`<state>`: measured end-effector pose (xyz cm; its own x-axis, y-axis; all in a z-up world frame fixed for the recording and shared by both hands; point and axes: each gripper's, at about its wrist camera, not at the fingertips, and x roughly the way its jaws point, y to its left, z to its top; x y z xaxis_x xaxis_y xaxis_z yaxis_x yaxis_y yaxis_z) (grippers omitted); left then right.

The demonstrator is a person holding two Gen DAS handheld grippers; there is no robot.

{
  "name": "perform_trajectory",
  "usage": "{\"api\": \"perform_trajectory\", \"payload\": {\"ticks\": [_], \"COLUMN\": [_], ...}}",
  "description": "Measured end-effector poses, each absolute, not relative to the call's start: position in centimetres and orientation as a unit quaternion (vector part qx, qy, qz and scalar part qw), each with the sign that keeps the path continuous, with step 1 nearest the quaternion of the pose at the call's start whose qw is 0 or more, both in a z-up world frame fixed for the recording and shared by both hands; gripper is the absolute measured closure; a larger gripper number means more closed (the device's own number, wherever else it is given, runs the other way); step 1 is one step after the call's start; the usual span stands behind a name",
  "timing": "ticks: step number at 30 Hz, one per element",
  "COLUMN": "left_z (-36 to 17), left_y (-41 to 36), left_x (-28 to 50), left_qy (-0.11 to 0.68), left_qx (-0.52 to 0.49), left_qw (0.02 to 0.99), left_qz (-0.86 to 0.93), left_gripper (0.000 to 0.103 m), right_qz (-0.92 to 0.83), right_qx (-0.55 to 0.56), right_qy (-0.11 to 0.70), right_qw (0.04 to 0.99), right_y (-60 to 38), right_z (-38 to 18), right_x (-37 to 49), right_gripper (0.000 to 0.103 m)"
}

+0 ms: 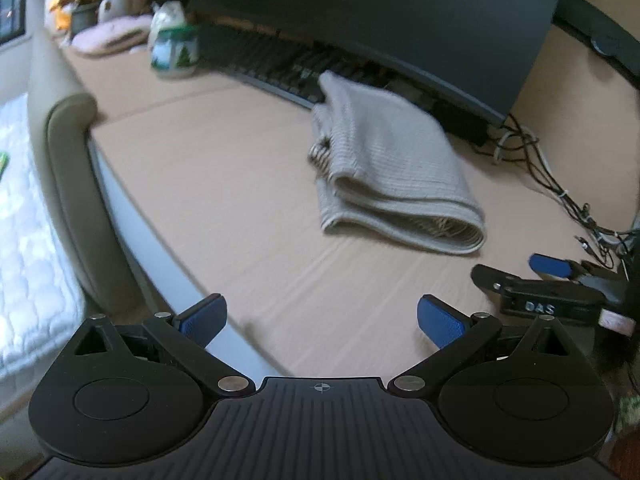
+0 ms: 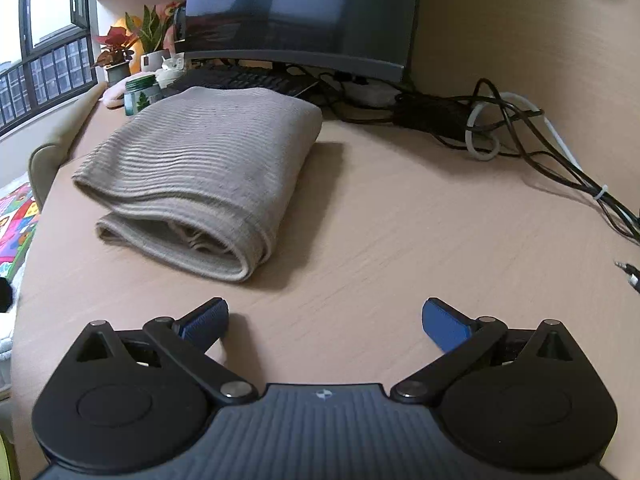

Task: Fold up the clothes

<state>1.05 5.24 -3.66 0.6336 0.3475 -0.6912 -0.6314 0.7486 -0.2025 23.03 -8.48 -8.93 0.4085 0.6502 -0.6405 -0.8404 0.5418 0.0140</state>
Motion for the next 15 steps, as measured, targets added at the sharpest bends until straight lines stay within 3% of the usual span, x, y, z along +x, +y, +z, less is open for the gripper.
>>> {"api": "perform_trajectory", "payload": {"ticks": [15], "left_z": [-4.1], "left_y": [5.8], "left_x": [0.7], "left_qy": [0.343], "left_qx": [-0.235], "left_qw": [0.862], "left_qz": [0.291], "left_gripper": [0.000], "right_qz": [0.462], "right_qx": [-0.163], "right_qy": [0.299], "right_qw": [0.819], "right_y": [-8.8], "right_z": [-9.0], "right_x": [22.5], "right_gripper": [0.000]}}
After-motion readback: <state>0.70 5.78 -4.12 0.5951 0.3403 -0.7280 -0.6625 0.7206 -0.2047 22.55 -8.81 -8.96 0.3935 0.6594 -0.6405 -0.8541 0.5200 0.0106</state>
